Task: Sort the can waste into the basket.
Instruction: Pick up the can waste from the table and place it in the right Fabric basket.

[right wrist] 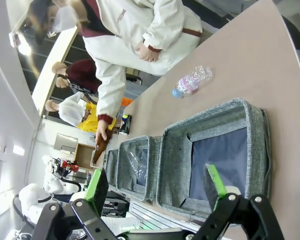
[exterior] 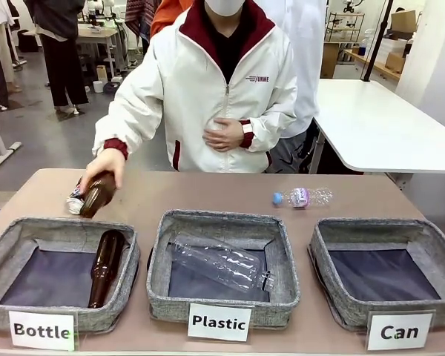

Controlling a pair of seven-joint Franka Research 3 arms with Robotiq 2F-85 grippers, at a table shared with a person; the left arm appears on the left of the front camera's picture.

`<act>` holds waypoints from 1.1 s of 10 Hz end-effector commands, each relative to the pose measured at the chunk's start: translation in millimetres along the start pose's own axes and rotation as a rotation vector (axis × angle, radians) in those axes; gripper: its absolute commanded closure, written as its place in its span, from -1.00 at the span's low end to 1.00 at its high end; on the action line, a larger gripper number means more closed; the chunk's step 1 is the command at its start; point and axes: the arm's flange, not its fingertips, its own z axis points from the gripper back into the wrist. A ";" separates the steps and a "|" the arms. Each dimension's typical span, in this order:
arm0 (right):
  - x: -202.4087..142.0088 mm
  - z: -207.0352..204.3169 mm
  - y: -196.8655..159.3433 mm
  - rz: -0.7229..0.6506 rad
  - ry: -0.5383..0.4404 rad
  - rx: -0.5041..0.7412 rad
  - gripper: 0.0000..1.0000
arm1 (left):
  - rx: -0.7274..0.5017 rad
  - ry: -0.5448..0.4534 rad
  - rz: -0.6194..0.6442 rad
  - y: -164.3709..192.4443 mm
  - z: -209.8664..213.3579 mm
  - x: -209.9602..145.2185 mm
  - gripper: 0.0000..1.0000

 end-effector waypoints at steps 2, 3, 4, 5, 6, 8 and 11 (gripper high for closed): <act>2.6 0.1 0.2 0.028 -0.021 0.023 -1.00 | 0.039 -0.121 0.007 34.9 12.0 -19.5 0.45; 2.6 0.1 0.2 0.028 -0.021 0.023 -1.00 | 0.032 -0.132 0.010 40.8 11.3 -23.4 0.45; 2.6 0.1 0.2 0.028 -0.021 0.023 -1.00 | 0.004 -0.133 0.003 43.1 9.4 -24.6 0.45; 2.6 0.1 0.2 0.028 -0.021 0.023 -1.00 | 0.000 -0.129 0.011 47.0 5.8 -24.1 0.45; 2.6 0.1 0.2 0.028 -0.021 0.023 -1.00 | -0.023 -0.131 0.005 51.7 -1.2 -18.9 0.45; 2.6 0.1 0.2 0.028 -0.021 0.023 -1.00 | -0.019 -0.105 0.033 50.6 -23.7 -5.5 0.45; 2.6 0.1 0.2 0.028 -0.021 0.023 -1.00 | -0.088 -0.108 0.026 35.9 -109.8 45.1 0.45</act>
